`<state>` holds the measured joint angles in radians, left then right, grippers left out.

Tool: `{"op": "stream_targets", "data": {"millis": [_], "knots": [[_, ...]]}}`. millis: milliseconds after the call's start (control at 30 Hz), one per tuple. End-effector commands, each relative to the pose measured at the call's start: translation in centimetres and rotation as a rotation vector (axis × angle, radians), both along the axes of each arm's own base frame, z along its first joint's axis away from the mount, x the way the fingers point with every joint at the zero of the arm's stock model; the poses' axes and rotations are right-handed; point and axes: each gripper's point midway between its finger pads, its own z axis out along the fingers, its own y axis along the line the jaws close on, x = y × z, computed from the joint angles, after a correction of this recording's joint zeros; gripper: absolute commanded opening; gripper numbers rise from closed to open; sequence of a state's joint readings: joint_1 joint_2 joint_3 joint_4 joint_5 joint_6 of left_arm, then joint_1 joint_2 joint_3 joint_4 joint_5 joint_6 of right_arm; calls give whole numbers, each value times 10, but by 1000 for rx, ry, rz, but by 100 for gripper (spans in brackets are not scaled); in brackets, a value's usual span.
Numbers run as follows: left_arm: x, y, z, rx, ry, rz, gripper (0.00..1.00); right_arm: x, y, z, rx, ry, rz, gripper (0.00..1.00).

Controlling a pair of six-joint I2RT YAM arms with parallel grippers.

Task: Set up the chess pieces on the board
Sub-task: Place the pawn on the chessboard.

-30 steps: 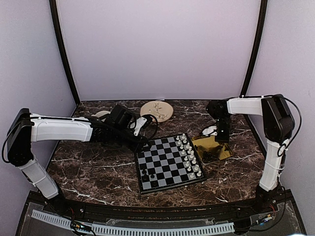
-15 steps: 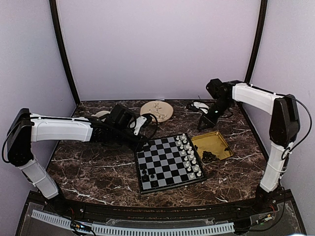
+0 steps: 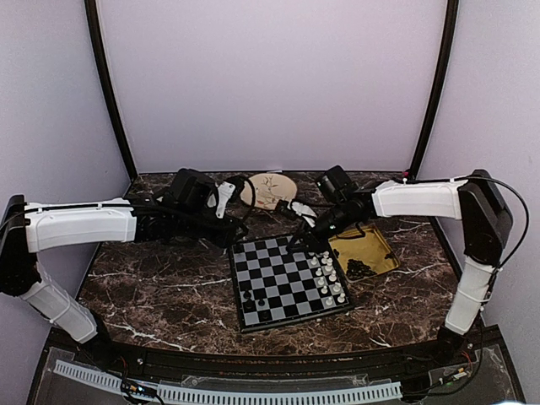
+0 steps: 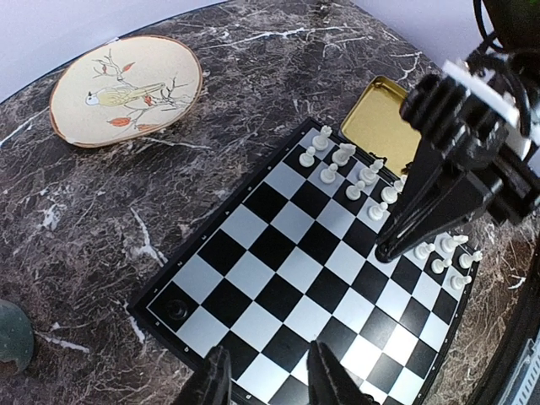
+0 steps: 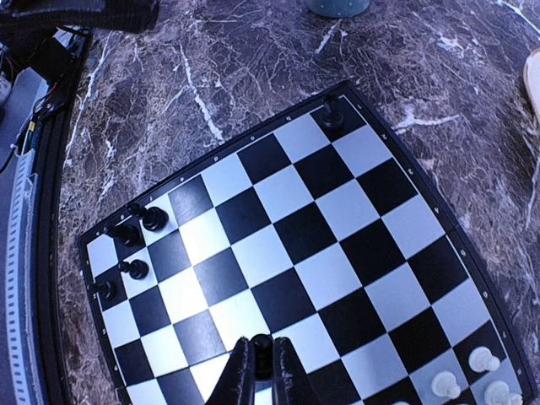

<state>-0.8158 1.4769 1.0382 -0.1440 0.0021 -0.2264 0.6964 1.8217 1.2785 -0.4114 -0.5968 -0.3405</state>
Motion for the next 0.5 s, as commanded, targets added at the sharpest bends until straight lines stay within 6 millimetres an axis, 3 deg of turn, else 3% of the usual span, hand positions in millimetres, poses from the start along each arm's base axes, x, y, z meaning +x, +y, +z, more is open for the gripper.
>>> {"op": "stream_targets", "data": {"millis": [0, 333, 467], "knots": [[1, 19, 4, 19, -8, 66, 33, 11, 28, 2, 95, -120, -27, 9], [2, 21, 4, 13, -4, 74, 34, 10, 34, -33, 147, -158, -149, 9], [2, 22, 3, 14, -4, 77, 34, 11, 36, -42, 154, -147, -166, 13]]}}
